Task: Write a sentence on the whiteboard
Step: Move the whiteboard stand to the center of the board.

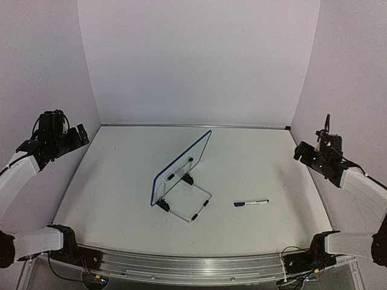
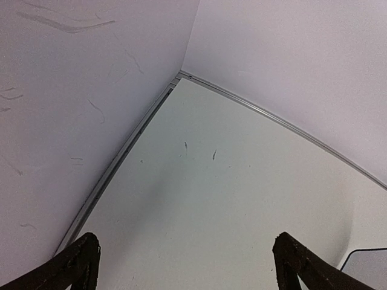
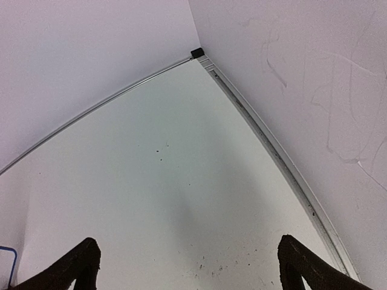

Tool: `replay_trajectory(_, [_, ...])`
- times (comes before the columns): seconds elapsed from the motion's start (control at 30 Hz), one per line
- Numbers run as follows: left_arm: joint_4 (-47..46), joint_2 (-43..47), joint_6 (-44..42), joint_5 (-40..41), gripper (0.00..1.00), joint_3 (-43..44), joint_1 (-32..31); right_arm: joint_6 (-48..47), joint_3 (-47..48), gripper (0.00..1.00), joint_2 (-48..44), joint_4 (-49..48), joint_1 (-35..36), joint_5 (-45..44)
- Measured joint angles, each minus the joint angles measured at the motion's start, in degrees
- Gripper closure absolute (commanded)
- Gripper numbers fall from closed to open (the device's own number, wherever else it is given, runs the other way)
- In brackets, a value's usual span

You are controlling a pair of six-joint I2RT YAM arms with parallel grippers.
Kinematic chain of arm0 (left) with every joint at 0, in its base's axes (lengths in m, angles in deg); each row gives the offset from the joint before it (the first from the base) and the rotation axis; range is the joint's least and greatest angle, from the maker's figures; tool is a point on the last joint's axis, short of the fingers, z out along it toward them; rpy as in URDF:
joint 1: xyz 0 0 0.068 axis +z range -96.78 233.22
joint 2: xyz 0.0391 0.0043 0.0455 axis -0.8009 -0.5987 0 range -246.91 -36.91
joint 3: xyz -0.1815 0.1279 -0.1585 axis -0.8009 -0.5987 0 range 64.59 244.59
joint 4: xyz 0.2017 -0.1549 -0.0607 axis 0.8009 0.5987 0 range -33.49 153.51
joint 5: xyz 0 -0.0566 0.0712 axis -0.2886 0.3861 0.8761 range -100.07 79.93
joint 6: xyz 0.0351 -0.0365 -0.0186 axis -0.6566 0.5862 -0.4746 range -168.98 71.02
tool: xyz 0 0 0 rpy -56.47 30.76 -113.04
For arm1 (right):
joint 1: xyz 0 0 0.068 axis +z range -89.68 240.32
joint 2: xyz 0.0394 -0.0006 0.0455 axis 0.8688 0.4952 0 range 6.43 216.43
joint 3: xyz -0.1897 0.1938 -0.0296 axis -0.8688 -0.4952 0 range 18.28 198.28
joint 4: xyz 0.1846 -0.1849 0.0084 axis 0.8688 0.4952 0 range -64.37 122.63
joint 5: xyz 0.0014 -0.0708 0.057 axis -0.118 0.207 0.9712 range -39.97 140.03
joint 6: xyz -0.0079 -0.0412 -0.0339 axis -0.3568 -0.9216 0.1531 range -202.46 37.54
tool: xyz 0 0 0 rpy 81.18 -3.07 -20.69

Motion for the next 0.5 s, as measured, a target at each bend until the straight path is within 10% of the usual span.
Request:
replay_trajectory(0.3, [11.15, -5.01, -3.61, -6.49, 0.0, 13.84, 0.0, 2.56, 6.99, 0.15, 2.75, 7.32, 0.57, 11.93])
replay_trajectory(0.5, [13.51, -8.61, -9.88, -15.02, 0.01, 19.71, 0.0, 7.93, 10.58, 0.22, 7.54, 11.93, 13.64, 14.56])
